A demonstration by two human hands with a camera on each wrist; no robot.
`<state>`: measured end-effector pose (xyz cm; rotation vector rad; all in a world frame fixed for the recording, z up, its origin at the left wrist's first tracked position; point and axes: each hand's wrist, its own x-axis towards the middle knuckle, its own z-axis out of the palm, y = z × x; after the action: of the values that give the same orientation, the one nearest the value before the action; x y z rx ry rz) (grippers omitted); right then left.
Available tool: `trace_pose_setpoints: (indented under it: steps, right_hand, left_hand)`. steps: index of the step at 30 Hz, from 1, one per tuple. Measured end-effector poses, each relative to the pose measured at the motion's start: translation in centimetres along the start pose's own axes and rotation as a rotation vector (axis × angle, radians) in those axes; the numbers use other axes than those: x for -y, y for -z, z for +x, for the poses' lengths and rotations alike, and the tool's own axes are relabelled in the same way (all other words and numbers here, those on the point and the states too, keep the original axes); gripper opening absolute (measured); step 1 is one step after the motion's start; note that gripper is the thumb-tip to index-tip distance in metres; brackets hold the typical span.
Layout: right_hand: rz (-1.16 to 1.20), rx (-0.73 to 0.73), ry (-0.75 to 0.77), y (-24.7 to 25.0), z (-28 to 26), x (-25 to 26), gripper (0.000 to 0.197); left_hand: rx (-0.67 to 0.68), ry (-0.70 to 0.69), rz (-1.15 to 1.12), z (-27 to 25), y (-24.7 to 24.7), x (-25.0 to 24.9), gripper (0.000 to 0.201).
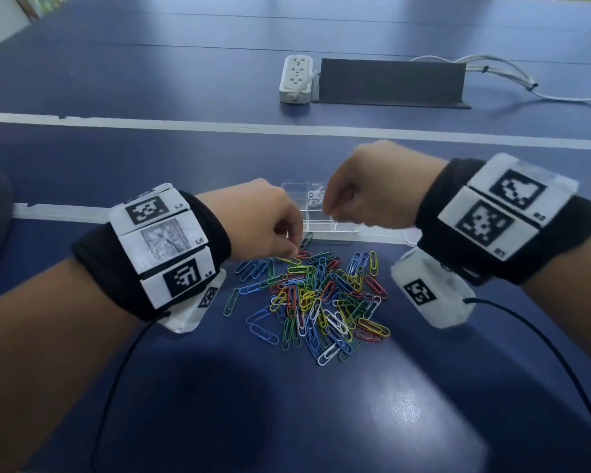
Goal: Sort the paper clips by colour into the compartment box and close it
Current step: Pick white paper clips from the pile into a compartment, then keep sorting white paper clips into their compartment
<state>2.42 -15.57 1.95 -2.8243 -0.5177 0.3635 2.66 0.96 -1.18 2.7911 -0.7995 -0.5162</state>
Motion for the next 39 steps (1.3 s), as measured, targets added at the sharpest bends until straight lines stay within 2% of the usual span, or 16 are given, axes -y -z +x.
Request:
trace_pose_setpoints:
  steps: [4, 8, 13, 17, 20, 23, 28, 34, 39]
  right_hand:
    - [-0.085, 0.198, 0.095, -1.9, -1.7, 0.2, 0.015]
    - [-0.101, 0.303, 0.072, -3.5, -2.2, -0.1, 0.024]
    - [-0.093, 0.216, 0.068, -3.5, -2.7, -0.9, 0.015]
    - [-0.106, 0.256, 0.134, -4.1, -3.3, 0.1, 0.014]
    - [-0.156, 0.289, 0.128, -4.5, -3.2, 0.4, 0.019]
    - [-0.174, 0.254, 0.134, -4.5, -3.3, 0.0, 0.021]
    - [-0.254, 0.250, 0.175, -4.6, -4.2, -0.4, 0.016]
    - [-0.250, 0.175, 0.152, -4.8, -4.9, -0.8, 0.021]
    - [-0.100, 0.087, 0.056, -3.8, -5.3, -0.9, 0.005]
  left_hand:
    - [0.045, -0.067, -0.004, 0.1, -0.4, -1.1, 0.013]
    - [0.122, -0.122, -0.002, 0.3, -1.5, -2.2, 0.025]
    - [0.194, -0.109, 0.023, 0.2, -2.3, -1.9, 0.021]
    - [0.163, -0.135, -0.005, -0.4, -1.8, -1.7, 0.011]
    - [0.200, -0.167, 0.020, -0.8, -1.9, -2.3, 0.019]
    - [0.235, -0.180, 0.113, -0.8, -2.6, -3.0, 0.028]
    - [0.218, -0.197, 0.108, -0.9, -3.1, -3.1, 0.010]
    - [0.197, -0.173, 0.032, -1.2, -2.6, -2.8, 0.013]
    - [0.229, -0.197, 0.081, -1.3, -2.2, -2.8, 0.023]
